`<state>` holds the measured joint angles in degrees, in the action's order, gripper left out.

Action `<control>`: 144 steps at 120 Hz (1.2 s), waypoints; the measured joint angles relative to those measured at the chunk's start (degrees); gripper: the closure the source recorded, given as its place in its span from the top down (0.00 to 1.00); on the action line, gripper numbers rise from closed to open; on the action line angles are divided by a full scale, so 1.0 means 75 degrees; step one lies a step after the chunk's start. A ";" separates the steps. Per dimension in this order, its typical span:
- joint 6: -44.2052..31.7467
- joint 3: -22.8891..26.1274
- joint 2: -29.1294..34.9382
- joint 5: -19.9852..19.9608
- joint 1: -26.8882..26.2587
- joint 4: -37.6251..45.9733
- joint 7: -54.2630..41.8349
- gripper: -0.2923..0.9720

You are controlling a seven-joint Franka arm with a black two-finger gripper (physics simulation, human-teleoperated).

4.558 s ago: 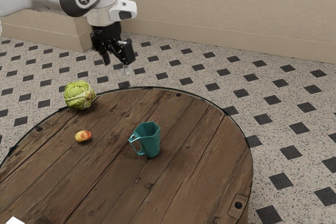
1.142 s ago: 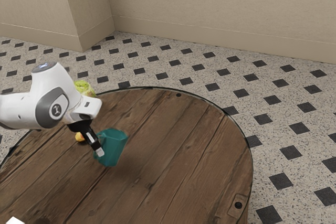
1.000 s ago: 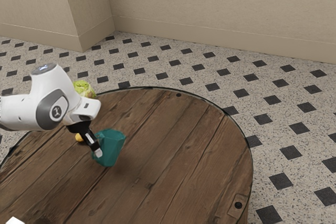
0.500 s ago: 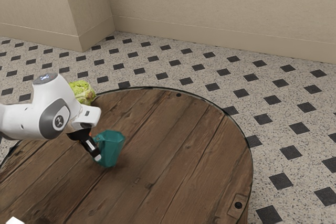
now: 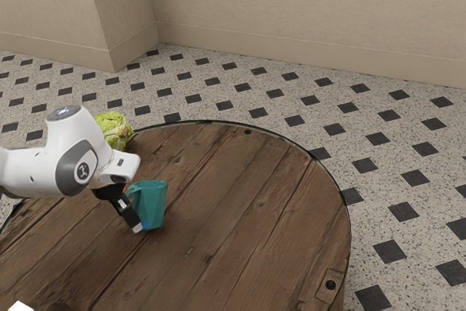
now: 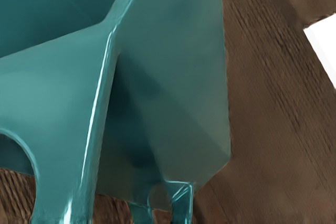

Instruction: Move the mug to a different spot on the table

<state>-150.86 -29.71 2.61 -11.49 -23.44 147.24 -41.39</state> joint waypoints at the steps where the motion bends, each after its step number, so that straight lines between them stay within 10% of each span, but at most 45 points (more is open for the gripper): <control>1: -0.0001 0.0000 -0.0002 -0.0001 -0.0001 0.0008 -0.0004 0.72; 144: 0.0076 0.0047 0.1513 0.0265 0.0067 0.1098 -0.0199 0.77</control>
<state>-150.29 -29.36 13.96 -9.51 -22.94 155.47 -42.89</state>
